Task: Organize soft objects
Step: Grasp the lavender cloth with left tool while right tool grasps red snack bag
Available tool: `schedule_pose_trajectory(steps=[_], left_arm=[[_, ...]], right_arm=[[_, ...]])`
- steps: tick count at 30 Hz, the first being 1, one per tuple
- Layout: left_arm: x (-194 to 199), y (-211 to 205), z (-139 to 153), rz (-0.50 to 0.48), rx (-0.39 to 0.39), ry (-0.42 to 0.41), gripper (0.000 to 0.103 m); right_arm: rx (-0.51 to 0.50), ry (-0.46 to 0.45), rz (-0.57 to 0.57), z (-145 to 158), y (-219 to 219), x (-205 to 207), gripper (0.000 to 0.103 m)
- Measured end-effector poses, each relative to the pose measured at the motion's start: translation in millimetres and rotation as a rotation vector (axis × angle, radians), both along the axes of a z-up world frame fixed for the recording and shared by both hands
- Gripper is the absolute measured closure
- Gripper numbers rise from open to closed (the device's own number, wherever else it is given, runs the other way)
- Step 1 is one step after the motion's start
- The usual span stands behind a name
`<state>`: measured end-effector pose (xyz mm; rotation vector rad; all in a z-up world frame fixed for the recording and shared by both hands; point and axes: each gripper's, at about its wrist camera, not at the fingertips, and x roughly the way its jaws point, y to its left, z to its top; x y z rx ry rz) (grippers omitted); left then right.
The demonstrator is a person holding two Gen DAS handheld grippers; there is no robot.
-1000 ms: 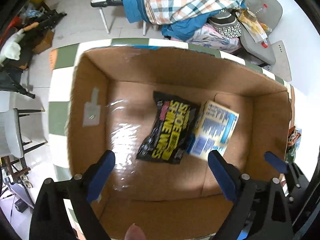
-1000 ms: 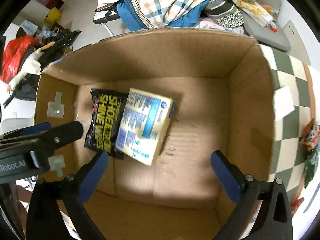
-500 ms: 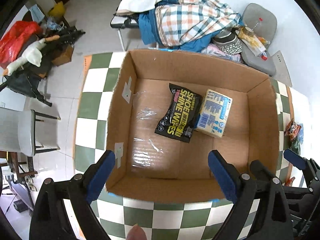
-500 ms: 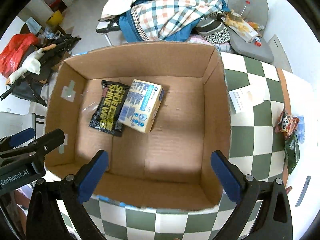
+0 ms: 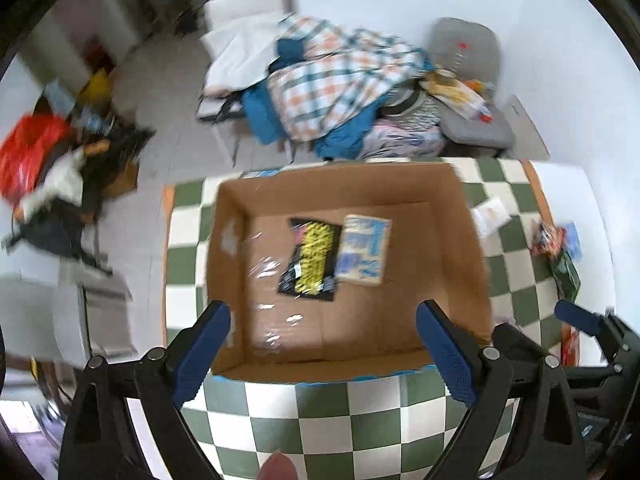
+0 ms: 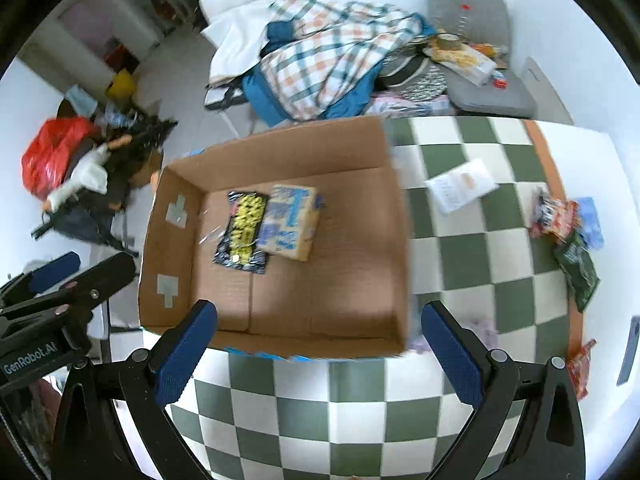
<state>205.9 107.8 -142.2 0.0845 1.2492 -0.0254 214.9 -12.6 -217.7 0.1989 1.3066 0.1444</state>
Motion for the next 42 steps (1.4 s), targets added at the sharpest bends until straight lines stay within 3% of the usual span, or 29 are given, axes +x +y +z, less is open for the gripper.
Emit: schedule_pose_trajectory(steps=[4,8,12,15,20,26,31,33,35,36,41,42], left_arm=[[-4.4,-69.3,0.8,-0.184,0.044,-0.007,0.008],[-10.6,-160.5,-28.5,-0.428,0.123,0.049,0.008],[-24.7,-251.9,-91.3,-0.712,0.282,0.156,0.008],[-36.9,-297.5,-145.6,-0.875,0.403,0.237,0.008],[-49.6,-339.6,-226.8,-1.032,0.560,0.355,0.008],[-47.6,-353.8,-274.7,-1.066,0.611,0.459,0.008],[-44.8,-353.3,-293.0,-1.069,0.625,0.519,0.008],[-40.5,-350.9,-289.9,-1.056,0.591,0.535,0.015],[-38.0,-347.5,-286.0,-1.024,0.527,0.582,0.044],[-36.3,-345.7,-283.8,-1.000,0.502,0.600,0.052],[-26.8,-336.6,-271.3,-0.893,0.395,0.590,0.057],[-25.0,-334.7,-267.5,-0.861,0.352,0.592,0.057]], right_arm=[[-0.019,0.016,-0.069,7.9,-61.5,-19.1,0.000],[-0.051,0.069,-0.147,-3.0,-136.8,-49.8,0.000],[-0.097,0.175,-0.256,-36.5,-221.2,-84.8,0.000],[-0.101,0.243,-0.327,-65.6,-271.0,-103.8,0.000],[-0.138,0.357,-0.388,-121.8,-336.3,-124.9,0.000],[-0.163,0.456,-0.394,-174.5,-369.1,-126.4,0.000],[-0.166,0.522,-0.354,-209.8,-381.5,-124.4,0.000],[-0.159,0.547,-0.331,-224.3,-383.8,-123.5,0.000],[-0.158,0.575,-0.315,-238.8,-385.9,-123.4,0.000],[-0.157,0.584,-0.311,-243.6,-386.8,-123.8,0.000],[-0.160,0.586,-0.315,-250.5,-388.3,-127.8,0.001],[-0.168,0.579,-0.316,-248.1,-387.8,-128.8,0.007]])
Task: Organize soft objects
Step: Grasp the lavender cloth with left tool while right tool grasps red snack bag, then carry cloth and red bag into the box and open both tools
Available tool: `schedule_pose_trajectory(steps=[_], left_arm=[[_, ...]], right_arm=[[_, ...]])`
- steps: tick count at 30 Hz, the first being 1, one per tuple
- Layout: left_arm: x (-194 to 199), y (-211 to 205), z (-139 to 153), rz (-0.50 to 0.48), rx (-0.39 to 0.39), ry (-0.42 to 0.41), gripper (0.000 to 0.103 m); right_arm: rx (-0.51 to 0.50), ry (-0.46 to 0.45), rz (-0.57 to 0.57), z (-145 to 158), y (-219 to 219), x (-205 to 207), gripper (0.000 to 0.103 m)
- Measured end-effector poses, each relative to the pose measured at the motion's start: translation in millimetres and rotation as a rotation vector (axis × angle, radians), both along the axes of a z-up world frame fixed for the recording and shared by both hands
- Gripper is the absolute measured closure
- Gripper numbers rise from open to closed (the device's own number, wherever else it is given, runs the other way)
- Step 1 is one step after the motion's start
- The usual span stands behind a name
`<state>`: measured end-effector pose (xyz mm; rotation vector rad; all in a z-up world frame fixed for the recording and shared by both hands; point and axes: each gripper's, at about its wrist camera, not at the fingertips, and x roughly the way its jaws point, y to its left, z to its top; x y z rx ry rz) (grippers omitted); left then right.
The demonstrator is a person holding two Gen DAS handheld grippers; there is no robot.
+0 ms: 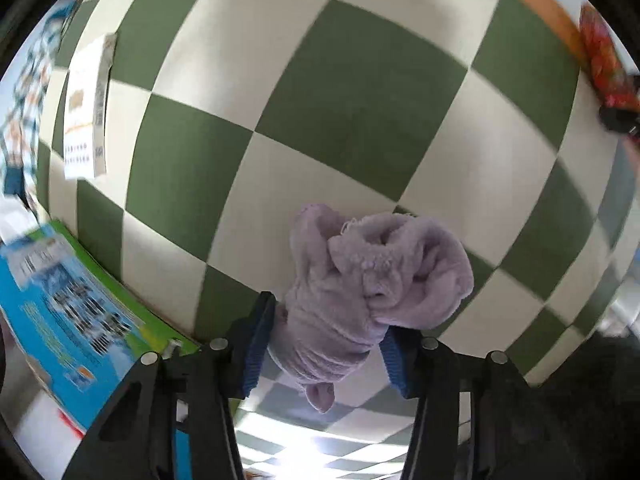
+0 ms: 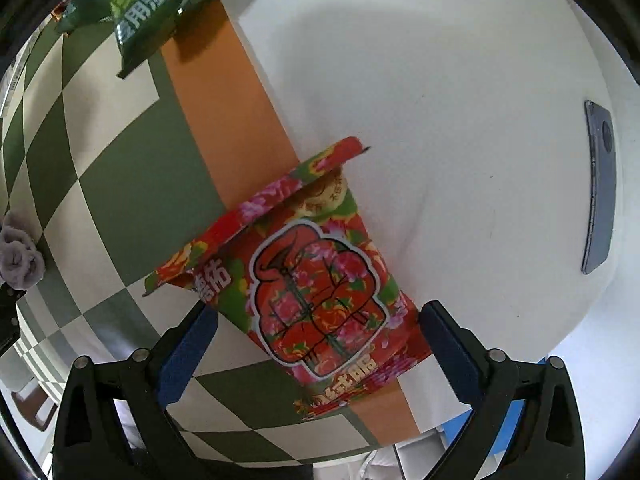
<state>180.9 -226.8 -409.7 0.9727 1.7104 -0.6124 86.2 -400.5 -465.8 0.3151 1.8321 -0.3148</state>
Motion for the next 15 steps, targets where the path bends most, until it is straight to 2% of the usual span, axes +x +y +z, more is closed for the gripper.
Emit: schedule_pose_trajectory(steps=[1,3,7,10,15], left_arm=[[1.1,1.2,2.4,0.021,-0.013,0.002,0.057],[2.5,3.6,8.6,0.068,-0.043,-0.004,0.058],[19.1,14.9,32.7,0.165,-0.116,-0.012,0.058],[30.6,27.2,54.3,0.249,-0.176,-0.016,0.058],[45.0,66.3,104.9,0.426,-0.304,-0.034,0.058]], right_arm=[[-0.016,-0.004,0.004,3.5,1.3,-1.4,0.018],[-0.057,-0.016,0.016,10.8,4.8,-4.5,0.033],[-0.019,-0.064,-0.029,22.9,5.6,-11.9,0.043],[0.027,-0.092,-0.050,36.3,16.3,-17.0,0.046],[0.106,-0.172,-0.034,79.8,52.6,-17.5,0.048]])
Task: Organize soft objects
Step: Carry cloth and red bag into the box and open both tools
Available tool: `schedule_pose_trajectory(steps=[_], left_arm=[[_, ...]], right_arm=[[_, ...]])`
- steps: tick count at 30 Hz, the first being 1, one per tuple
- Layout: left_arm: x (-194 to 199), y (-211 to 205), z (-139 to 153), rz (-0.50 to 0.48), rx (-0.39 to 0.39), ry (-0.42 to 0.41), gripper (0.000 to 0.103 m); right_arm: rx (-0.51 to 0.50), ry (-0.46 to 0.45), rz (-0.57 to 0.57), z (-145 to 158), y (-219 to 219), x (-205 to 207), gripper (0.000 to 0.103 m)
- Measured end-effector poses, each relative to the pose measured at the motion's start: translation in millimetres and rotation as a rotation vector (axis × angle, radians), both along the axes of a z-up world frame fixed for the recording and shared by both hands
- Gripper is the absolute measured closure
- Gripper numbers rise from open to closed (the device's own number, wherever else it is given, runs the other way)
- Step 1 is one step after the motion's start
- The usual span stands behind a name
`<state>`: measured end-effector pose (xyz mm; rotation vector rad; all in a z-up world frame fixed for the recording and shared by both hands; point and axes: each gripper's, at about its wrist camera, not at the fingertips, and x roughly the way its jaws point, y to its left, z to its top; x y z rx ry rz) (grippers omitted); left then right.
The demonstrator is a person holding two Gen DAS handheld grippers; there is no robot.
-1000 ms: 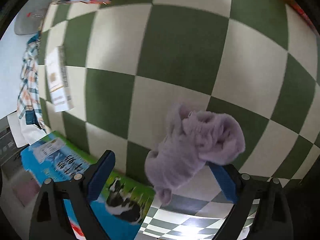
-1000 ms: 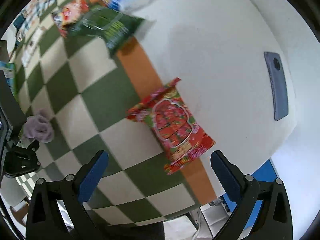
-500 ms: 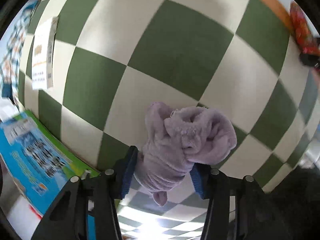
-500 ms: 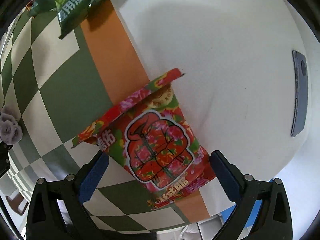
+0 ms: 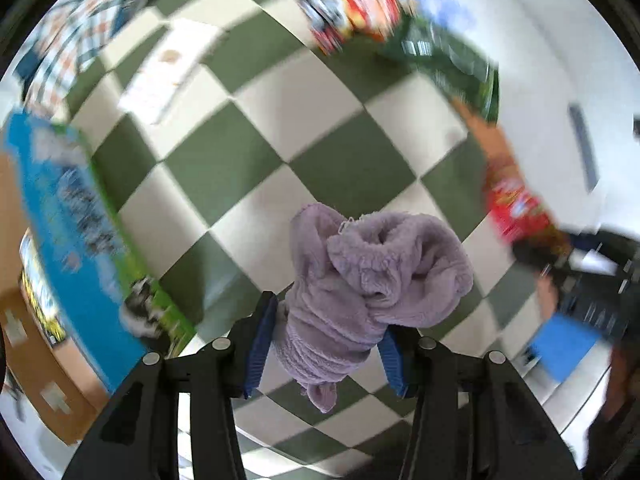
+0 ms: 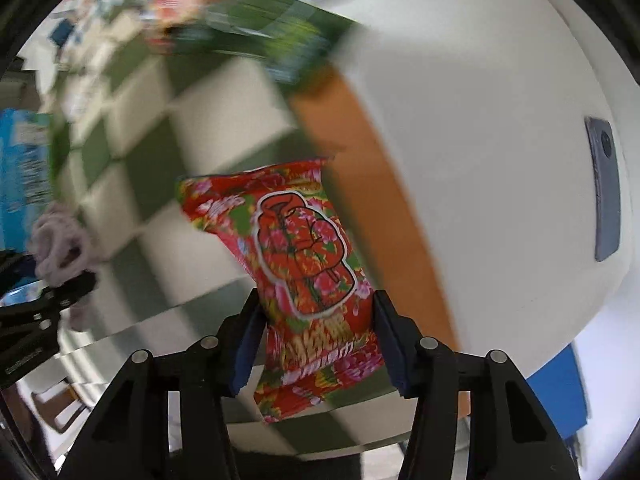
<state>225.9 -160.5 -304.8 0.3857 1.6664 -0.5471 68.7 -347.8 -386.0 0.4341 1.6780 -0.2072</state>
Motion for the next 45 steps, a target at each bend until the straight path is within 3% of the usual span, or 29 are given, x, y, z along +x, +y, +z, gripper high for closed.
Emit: schedule_pose_trajectory(steps=[4,10,14,20,27,32,45], left_arm=[[9.1,45.9,47.7,0.140,-0.065,-0.061,0.058],[-9.8,123.9,114.2,0.334,-0.121,-0.169,0.058],[-5.1,177.5,129.7,0.445,-0.126,-0.213,0.058],[13.7,271.7,127.5,0.590,-0.043,-0.246,0.058],[48.2,349.3,73.1,0.718,0.053,-0.190,0.058],[73.5,373.4,34.7,0.750,0.098,-0.142,0.058],[117.3,374.3,-11.8,0.702,0.131,-0.075,0.055]], right_arm=[[0.049,-0.098,0.071,49.8,45.5,16.5,0.049],[0.083,-0.245,0.200,122.5,107.5,67.2,0.050],[0.105,-0.315,0.282,150.9,173.8,104.5,0.050],[0.114,-0.382,0.355,168.2,260.1,151.9,0.050],[0.046,-0.365,0.347,136.3,331.8,197.5,0.050],[-0.017,-0.324,0.323,96.7,355.1,223.0,0.050],[-0.149,-0.298,0.272,51.6,377.1,265.1,0.050]])
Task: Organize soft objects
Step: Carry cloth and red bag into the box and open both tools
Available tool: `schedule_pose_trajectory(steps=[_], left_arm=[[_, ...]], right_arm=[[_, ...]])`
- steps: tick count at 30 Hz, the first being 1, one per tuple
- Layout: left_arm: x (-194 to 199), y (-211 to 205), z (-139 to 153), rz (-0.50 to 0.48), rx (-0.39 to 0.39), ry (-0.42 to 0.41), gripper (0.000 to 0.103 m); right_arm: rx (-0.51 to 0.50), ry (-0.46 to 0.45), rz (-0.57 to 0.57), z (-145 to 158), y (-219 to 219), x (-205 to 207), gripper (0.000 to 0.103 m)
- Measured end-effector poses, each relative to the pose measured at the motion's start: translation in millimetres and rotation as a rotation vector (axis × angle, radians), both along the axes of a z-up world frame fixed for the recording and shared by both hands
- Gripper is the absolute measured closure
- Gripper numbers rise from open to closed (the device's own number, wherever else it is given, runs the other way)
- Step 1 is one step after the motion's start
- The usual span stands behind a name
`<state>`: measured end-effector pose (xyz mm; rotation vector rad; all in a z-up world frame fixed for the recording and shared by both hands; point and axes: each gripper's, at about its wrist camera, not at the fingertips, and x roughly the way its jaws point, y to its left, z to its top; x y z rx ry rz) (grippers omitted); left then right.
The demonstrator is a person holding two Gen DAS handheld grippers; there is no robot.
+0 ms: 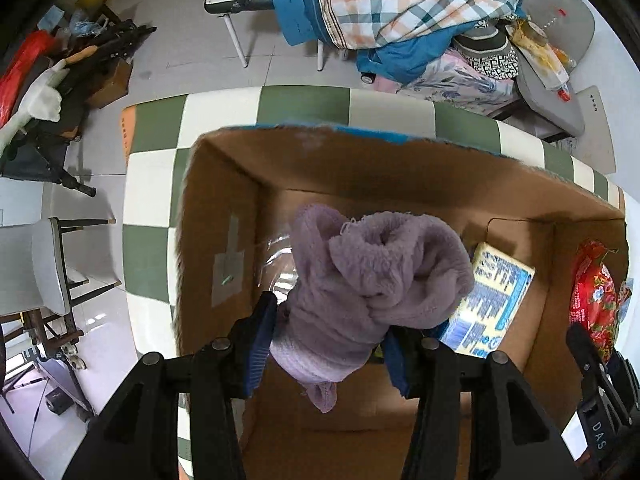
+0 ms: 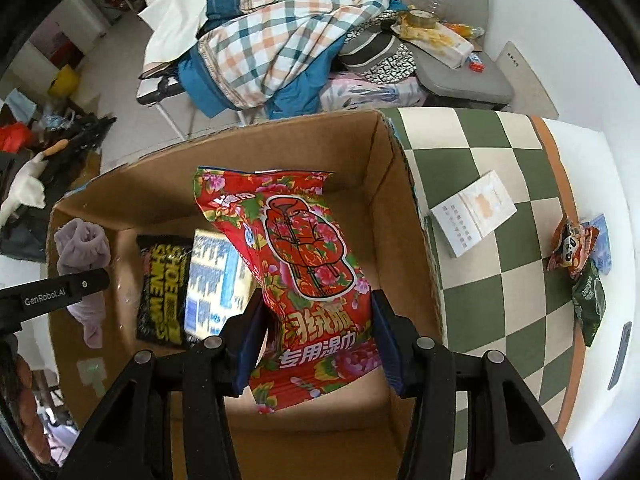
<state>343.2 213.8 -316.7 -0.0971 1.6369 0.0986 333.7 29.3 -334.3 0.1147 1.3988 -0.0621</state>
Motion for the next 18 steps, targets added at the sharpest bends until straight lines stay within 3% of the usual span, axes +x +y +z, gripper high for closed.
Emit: schedule_pose_trajectory(steps=[4,6,7,11,14,18], left_arm=[[3.2,5.5,-3.6,0.036,0.002,0.021,0.053],[2.4,8.6,-0.5,0.054,-0.024,0.009,0.045],[2.3,9.7,1.6,0.061,-0.028,0.005,0.035],[-2.5,13.2,11.3,0.083,-0.042,-0.023,0.012],[-8.9,14.3,17.5,0.083,-0.039,-0.034,0.012],[-28.2,12.6,30.8,0.080,-0.029,-0.072,0.005]], right_arm=[[0.011,0.027,-0.005,-9.6,0.7,6.5,0.047],[0.028,0.034,-0.005,-10.5,0.2,7.0,0.036],[0.035,0.031,-0.008,-9.4,-0.5,6.5,0.027],[0.062,0.025,-0.002,-1.4,-1.0,2.5,0.026],[0.070,0.025,0.009,5.2,-1.1,-1.6,0.025],[0.074,0.029,0.039,12.9,0.3,-10.4,0.007]])
